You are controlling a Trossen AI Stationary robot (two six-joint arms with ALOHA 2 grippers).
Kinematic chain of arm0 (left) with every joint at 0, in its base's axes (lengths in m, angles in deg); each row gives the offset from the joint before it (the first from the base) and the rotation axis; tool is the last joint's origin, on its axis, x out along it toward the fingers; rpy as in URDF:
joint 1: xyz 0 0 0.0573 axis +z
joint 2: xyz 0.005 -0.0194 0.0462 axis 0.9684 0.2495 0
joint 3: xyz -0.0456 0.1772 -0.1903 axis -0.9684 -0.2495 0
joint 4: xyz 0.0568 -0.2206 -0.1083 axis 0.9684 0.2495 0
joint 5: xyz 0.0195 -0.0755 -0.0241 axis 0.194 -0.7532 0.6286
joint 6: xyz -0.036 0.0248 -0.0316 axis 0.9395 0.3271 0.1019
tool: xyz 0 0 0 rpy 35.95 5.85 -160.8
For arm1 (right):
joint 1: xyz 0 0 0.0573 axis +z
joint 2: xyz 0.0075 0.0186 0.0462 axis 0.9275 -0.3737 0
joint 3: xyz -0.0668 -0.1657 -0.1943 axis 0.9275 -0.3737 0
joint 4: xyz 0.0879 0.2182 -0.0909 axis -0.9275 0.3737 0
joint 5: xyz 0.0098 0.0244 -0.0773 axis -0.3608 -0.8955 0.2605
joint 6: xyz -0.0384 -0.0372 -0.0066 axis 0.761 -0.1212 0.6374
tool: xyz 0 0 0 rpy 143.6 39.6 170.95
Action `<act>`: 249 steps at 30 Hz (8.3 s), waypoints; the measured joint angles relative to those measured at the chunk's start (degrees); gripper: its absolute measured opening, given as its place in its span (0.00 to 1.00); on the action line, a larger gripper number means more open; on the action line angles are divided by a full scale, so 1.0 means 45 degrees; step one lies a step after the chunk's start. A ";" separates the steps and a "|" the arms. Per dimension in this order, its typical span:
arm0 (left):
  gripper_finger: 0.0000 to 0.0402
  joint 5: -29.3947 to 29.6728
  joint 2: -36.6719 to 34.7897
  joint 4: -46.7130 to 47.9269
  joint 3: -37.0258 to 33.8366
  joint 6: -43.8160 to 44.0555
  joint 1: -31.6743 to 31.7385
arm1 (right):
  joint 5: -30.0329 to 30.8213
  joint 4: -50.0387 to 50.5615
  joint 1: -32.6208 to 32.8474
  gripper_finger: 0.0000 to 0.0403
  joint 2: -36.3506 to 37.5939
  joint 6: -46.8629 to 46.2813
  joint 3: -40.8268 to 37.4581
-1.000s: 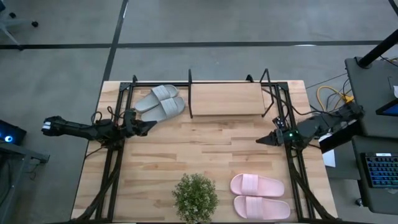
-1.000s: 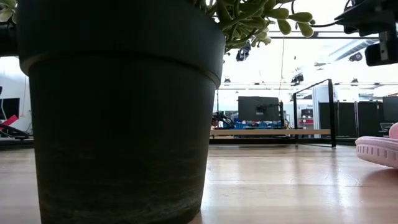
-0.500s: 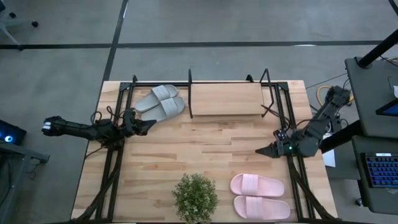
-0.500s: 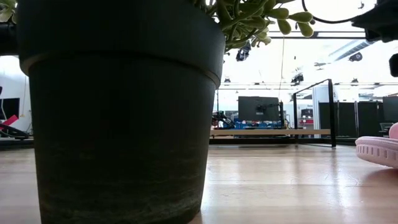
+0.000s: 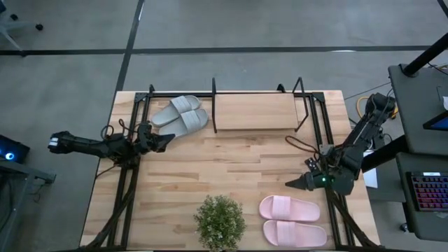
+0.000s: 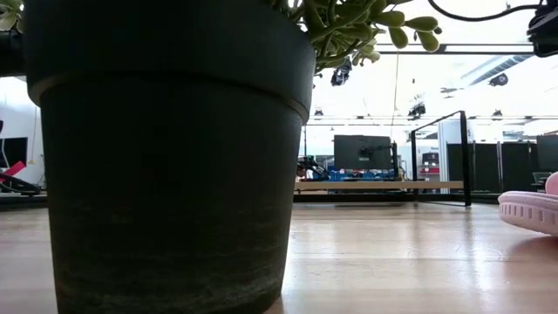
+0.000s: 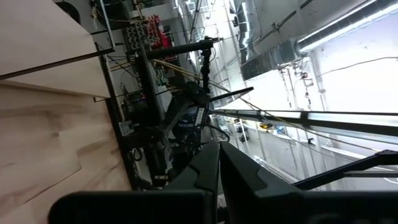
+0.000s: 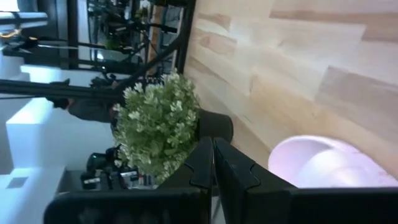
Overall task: Pick and place slides into the shelf
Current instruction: Put the top pink slipper on the shelf
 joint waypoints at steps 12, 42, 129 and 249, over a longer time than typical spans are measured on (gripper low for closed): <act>0.00 -0.0091 -0.0098 0.0007 0.0000 -0.0053 -0.0002 | -0.0084 0.0911 0.1276 0.02 -0.2245 -0.2407 0.0766; 0.00 -0.0155 -0.0064 0.0020 0.0000 -0.0466 0.0000 | -0.2101 0.3490 0.2677 0.04 -0.4842 -0.5471 0.2566; 0.00 -0.0314 -0.0082 0.0005 -0.0005 -0.0459 -0.0005 | -0.3258 0.3534 0.0971 0.02 -0.4811 -0.3625 0.2031; 0.61 -0.9369 1.8092 -0.3579 0.9581 -0.1472 0.1207 | -1.4151 1.0255 -1.2004 0.02 -0.6029 1.5029 1.1386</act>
